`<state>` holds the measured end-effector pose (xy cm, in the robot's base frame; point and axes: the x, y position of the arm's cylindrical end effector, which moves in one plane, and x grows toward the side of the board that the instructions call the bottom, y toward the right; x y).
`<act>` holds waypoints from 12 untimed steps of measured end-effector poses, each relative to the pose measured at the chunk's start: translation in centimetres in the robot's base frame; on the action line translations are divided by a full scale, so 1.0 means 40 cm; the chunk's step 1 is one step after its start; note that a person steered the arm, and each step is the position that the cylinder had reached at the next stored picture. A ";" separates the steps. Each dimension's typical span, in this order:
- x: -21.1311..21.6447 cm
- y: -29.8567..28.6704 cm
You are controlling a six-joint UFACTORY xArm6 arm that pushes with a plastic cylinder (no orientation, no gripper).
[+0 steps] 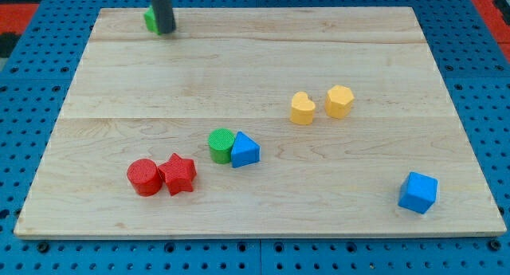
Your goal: Move the yellow hexagon along with the yellow heart towards the top right of the blue triangle
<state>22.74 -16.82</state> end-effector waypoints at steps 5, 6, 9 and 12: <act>0.451 0.858; 0.390 0.621; 0.581 0.683; 0.476 0.522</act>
<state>41.76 4.05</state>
